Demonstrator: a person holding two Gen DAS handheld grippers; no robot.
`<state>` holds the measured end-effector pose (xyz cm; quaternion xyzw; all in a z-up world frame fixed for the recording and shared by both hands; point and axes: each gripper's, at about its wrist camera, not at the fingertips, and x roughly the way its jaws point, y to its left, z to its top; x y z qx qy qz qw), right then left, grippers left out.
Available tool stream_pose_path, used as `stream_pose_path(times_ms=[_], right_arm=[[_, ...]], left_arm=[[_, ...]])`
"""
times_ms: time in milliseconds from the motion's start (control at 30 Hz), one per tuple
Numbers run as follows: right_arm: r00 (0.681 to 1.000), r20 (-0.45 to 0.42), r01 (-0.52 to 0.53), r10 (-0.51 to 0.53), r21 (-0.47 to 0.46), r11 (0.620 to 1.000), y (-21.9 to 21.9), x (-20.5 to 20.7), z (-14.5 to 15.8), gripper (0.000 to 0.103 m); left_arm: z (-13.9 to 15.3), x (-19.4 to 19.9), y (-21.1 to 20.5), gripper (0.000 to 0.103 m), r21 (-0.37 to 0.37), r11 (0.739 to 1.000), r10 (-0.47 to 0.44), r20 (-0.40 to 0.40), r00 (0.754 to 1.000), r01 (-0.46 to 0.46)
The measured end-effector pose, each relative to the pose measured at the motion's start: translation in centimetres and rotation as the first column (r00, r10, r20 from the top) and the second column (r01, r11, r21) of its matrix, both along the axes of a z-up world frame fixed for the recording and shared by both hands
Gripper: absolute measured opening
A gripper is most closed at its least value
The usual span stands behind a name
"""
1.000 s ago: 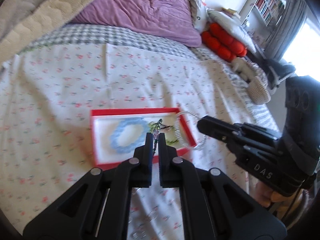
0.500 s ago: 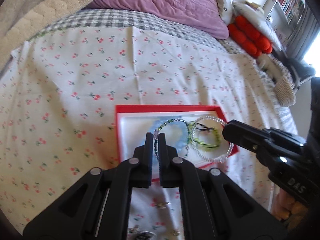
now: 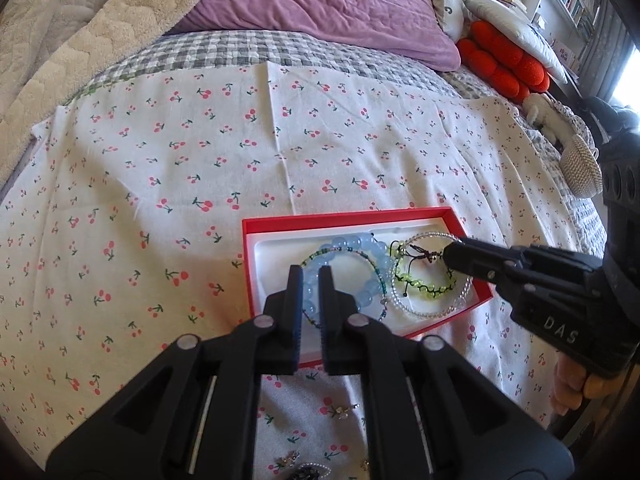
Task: Organize jewelry
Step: 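Open both grippers to release the bracelets into the red box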
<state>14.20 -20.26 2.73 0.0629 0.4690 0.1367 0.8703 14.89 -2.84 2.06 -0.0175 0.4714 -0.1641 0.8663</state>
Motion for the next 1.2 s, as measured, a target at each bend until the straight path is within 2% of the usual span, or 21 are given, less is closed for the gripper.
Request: stream_pose_path(times_ms=[133, 300, 400, 433, 467, 533, 600, 700, 967, 1200], right_arm=[[1.000, -0.002, 0.029, -0.030, -0.052, 0.998, -0.4, 0.0, 0.4, 0.013], [0.999, -0.006, 0.035, -0.036, -0.083, 0.996, -0.9, -0.5, 0.7, 0.016], [1.000, 0.000, 0.031, -0.031, -0.102, 0.994, -1.0, -1.2, 1.1, 0.024], [1.000, 0.003, 0.027, -0.027, -0.105, 0.994, -1.0, -1.5, 1.3, 0.031], [1.000, 0.005, 0.026, -0.026, -0.108, 0.994, -1.0, -1.8, 1.4, 0.048], [0.999, 0.019, 0.029, -0.027, -0.115, 0.993, -1.0, -2.4, 1.7, 0.066], [0.999, 0.041, 0.024, -0.019, -0.133, 0.991, -0.8, -3.1, 2.2, 0.066], [0.999, 0.039, 0.028, -0.023, -0.133, 0.991, -0.9, -4.1, 2.6, 0.068], [0.997, 0.047, 0.062, -0.056, -0.136, 0.989, -1.5, -6.5, 3.2, 0.083], [0.999, 0.048, 0.025, -0.017, -0.187, 0.982, -0.6, -9.2, 2.6, 0.083]], left_arm=[[0.3, -0.4, 0.0, 0.029, 0.018, 1.000, -0.002, 0.010, 1.000, 0.002], [0.8, -1.2, 0.2, 0.056, 0.040, 0.999, -0.004, 0.033, 0.999, 0.003], [1.1, -2.0, 0.5, 0.063, 0.064, 0.998, -0.010, 0.042, 0.999, 0.007], [1.2, -2.3, 0.6, 0.064, 0.072, 0.997, -0.011, 0.043, 0.999, 0.008], [1.2, -2.7, 0.8, 0.066, 0.081, 0.997, -0.012, 0.044, 0.999, 0.008], [1.2, -3.3, 1.1, 0.071, 0.097, 0.995, -0.014, 0.044, 0.999, 0.010], [1.3, -3.9, 1.4, 0.080, 0.112, 0.994, -0.019, 0.047, 0.999, 0.013], [1.3, -4.8, 1.7, 0.083, 0.130, 0.991, -0.020, 0.042, 0.999, 0.014], [1.2, -7.0, 2.4, 0.087, 0.152, 0.988, -0.015, 0.026, 1.000, 0.011], [0.5, -9.1, 3.3, 0.093, 0.171, 0.985, -0.033, 0.004, 0.999, 0.032]])
